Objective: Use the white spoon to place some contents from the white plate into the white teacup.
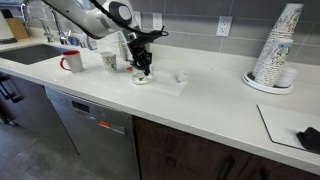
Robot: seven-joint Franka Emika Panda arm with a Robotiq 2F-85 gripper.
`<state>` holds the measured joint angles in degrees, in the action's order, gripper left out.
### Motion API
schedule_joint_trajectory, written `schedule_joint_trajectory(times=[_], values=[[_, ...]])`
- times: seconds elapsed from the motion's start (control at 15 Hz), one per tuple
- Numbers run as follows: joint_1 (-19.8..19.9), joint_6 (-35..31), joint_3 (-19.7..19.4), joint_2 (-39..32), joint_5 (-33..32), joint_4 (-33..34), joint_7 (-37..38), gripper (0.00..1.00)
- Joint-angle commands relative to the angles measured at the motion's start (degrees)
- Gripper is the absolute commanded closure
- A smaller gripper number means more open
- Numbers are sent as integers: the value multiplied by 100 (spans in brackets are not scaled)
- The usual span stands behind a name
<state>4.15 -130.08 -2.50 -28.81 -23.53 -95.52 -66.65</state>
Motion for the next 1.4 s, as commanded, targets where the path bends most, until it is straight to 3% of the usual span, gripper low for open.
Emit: schedule_joint_trajectory(times=[0.0,0.47,1.33], values=[[104,9,165,-54,217,-6,-234,97],[242,-28,288,-91,555,34,-552,97],[1031,125,638,-494,2400,478,-2341,97]])
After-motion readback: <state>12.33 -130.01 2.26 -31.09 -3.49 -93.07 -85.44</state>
